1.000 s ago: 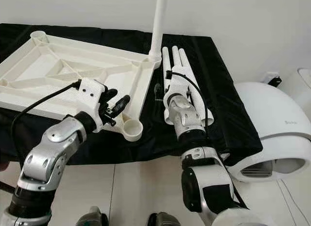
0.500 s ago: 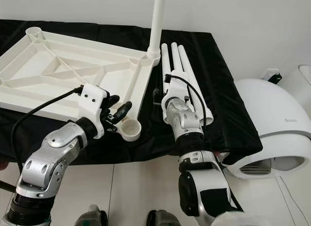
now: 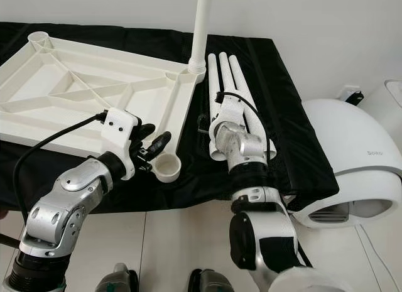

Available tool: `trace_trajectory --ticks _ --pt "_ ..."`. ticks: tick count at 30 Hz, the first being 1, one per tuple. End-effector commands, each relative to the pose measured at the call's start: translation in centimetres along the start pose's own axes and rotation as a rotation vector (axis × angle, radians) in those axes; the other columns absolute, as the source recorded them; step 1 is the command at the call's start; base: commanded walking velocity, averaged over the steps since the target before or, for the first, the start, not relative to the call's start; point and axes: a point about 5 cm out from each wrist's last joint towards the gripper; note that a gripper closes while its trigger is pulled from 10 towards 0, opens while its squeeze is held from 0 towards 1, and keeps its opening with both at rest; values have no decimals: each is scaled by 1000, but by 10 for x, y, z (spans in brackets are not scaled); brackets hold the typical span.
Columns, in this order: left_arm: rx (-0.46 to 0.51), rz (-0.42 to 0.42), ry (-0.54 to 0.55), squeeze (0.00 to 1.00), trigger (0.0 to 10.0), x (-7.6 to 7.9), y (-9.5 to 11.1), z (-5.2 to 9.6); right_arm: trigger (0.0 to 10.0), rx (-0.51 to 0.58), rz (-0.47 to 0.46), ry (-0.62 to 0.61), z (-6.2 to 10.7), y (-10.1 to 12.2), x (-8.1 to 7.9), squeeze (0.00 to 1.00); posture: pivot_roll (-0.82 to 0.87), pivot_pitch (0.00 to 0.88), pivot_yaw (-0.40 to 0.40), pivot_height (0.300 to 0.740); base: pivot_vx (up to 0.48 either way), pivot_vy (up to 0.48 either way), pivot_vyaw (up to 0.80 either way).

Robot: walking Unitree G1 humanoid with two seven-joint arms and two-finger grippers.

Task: Building children table

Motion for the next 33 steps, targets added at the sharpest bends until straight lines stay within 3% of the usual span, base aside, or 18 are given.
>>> trace_trajectory --ticks 1,9,10,11,12,13,14,15,27,33 --pt "-2 10 23 0 10000 0 1 0 10000 -106 -8 -39 -5 -18 8 0 51 160 -61 740 0 0 0" --pt "3 21 30 0 10000 0 3 0 10000 -168 -11 -69 -7 -12 8 0 50 168 -64 740 0 0 0" --pt "4 21 29 0 10000 0 3 0 9373 -173 4 -77 -7 -12 9 0 50 170 -65 740 0 0 0" --pt "4 23 27 0 10000 1 4 0 4275 -191 4 -83 -7 -12 9 0 51 170 -66 740 0 0 0" --pt "4 23 27 0 10000 1 4 0 4275 -191 4 -83 -7 -12 9 0 51 170 -66 740 0 0 0" --pt "4 21 29 0 10000 1 4 0 902 -194 2 -95 -8 -12 11 0 52 171 -67 740 0 0 0" --pt "4 21 29 0 10000 1 4 0 902 -194 2 -95 -8 -12 11 0 52 171 -67 740 0 0 0" --pt "5 21 32 0 10000 0 4 0 0 -185 6 -103 -9 -10 11 0 53 170 -68 740 0 0 0" --pt "4 24 39 0 10000 -1 4 0 0 -177 -22 -95 -9 -4 9 0 54 172 -70 740 0 0 0" --pt "6 26 40 0 10000 -1 5 0 0 -144 -45 -35 -8 3 3 0 53 172 -69 740 0 0 0"
Point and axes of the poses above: a point about 5 cm out from each wrist's last joint towards the gripper, its own z axis pointing back from the gripper into the wrist, its own y axis along the axis of the wrist's last joint, x = y × z, and after that the axes turned 6 degrees about -z, right-handed
